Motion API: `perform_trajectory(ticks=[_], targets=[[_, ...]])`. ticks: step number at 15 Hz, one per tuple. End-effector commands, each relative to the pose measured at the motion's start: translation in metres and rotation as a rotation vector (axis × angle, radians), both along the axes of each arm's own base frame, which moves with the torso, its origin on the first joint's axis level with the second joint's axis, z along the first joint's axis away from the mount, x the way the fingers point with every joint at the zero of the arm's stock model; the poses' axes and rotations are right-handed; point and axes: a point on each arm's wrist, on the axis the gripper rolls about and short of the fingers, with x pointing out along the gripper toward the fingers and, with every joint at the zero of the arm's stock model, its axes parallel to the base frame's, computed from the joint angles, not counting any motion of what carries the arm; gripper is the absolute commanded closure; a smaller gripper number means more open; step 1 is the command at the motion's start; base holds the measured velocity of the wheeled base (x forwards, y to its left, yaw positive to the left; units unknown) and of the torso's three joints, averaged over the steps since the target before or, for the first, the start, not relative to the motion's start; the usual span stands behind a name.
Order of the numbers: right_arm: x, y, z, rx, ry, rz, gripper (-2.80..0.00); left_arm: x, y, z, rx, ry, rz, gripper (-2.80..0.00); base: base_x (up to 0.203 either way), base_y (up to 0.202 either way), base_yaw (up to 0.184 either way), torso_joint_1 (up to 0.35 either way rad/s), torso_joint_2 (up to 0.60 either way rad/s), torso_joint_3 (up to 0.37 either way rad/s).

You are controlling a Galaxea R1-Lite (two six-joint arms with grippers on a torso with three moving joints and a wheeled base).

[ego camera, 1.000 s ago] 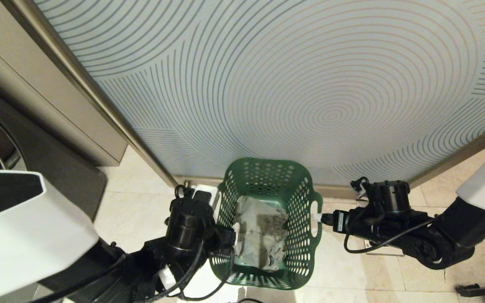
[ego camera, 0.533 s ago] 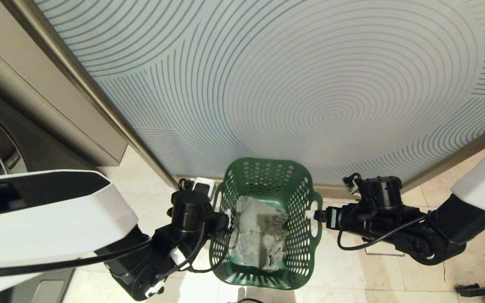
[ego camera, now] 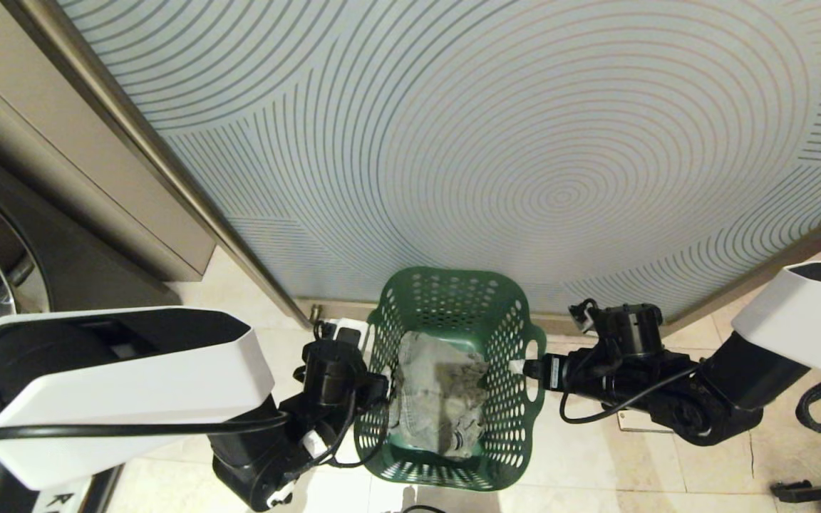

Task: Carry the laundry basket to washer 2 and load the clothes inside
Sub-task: Pick up the clothes basket and put it beside the washing machine

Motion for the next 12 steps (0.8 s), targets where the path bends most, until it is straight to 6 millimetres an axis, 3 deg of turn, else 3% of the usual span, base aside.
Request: perform_trajectory(ticks=[1, 6, 12], targets=[[0.004, 0.001, -0.002, 0.01, -0.002, 0.01, -2.8, 0.001, 0.0, -0.007, 0.01, 0.009, 0.002, -2.8, 0.0, 0.0, 0.0, 0.0, 0.0, 0.0], [0.006, 0.002, -0.01, 0.005, 0.015, 0.007, -2.8, 0.008, -0.006, -0.013, 0.003, 0.0, 0.002, -2.8, 0.0, 0.0, 0.0, 0.0, 0.0, 0.0], [0.008, 0.002, -0.015, 0.001, 0.029, -0.004, -2.8, 0.017, -0.013, 0.017, -0.069, -0.099, 0.009, -2.8, 0.0, 0.0, 0.0, 0.0, 0.0, 0.0]])
